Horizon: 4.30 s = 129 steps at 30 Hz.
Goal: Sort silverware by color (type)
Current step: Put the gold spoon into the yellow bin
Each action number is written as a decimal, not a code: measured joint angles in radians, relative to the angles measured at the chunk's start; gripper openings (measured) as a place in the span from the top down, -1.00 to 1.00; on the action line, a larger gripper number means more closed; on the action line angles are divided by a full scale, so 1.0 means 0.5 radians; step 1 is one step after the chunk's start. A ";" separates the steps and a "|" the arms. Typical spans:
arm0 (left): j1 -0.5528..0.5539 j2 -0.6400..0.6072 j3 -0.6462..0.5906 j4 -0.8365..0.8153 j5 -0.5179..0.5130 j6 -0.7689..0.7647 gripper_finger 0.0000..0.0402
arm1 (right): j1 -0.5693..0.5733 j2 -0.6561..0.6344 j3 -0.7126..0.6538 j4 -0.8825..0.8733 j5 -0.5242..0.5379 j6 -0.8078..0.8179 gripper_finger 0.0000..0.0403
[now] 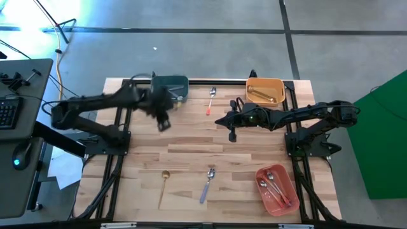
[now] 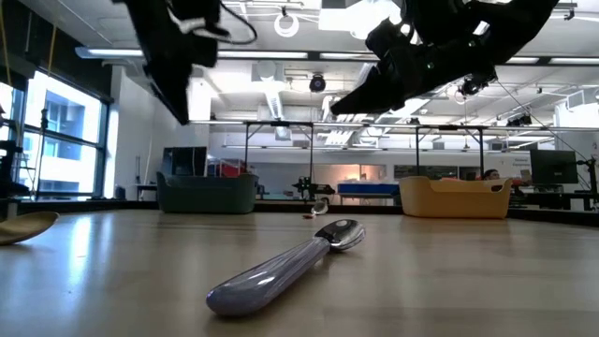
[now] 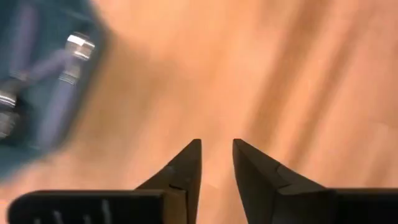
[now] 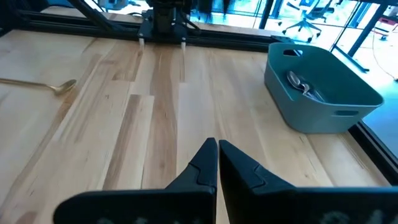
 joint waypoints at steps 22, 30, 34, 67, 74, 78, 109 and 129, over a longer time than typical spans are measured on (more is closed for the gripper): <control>-2.000 0.236 -0.236 0.084 -0.136 -2.502 0.88 | -0.001 0.053 0.000 0.409 -0.376 -0.137 1.00; -2.036 0.564 -0.235 0.564 -0.156 -2.648 0.53 | -0.026 0.053 0.000 0.409 -0.375 -0.106 1.00; -2.043 0.734 -0.236 0.584 -0.061 -2.695 0.34 | -0.019 0.053 0.000 0.399 -0.372 -0.029 1.00; -1.996 0.590 -0.415 0.752 -0.498 -2.263 0.97 | 0.184 0.054 0.000 0.214 0.101 -0.029 1.00; -1.974 0.435 -0.414 0.756 -0.472 -2.233 0.99 | 0.184 0.054 0.000 0.167 0.100 0.024 1.00; -2.023 0.461 -0.413 0.767 -0.285 -2.296 0.89 | 0.184 0.054 0.000 0.151 0.100 0.054 1.00; -1.909 0.505 -0.415 0.583 -0.534 -2.077 0.98 | 0.167 0.054 0.000 0.123 0.218 0.017 1.00; -1.085 -0.145 -0.962 2.851 -1.366 -0.420 1.00 | 0.172 0.268 0.086 0.678 -0.022 0.263 0.39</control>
